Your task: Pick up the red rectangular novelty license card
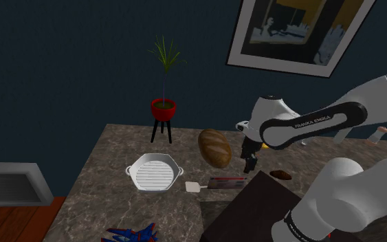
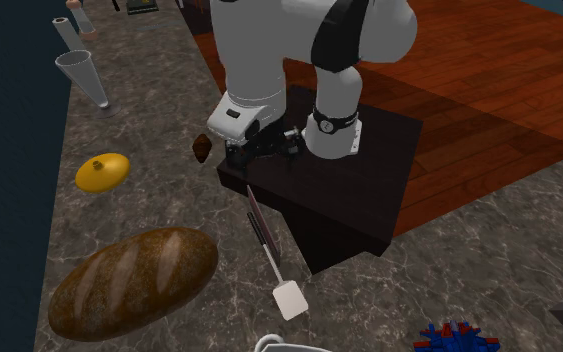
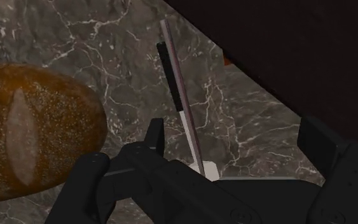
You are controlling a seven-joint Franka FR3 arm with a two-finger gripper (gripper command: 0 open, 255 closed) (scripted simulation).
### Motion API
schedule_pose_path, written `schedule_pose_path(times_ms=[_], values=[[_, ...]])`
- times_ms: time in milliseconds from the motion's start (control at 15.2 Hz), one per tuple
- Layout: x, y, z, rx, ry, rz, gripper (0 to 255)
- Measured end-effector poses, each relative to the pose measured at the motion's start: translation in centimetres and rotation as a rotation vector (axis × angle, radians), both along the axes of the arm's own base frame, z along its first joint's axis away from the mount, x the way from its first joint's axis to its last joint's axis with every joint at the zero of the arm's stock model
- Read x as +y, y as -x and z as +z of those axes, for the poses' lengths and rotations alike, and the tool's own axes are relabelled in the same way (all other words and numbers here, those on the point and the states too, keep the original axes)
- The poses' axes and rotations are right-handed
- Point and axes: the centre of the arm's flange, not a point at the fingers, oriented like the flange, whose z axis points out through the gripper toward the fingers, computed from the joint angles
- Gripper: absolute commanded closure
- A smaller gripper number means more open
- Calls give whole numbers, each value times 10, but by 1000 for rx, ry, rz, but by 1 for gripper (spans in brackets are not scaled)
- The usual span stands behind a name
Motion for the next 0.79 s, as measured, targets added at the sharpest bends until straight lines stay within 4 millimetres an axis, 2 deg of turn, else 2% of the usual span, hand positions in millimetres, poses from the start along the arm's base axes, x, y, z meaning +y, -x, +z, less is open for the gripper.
schedule_pose_path(times_ms=[462, 792], values=[[-12, -18, -81, -59, 5, 202, 0], [-13, -17, -111, -65, 7, 221, 0]])
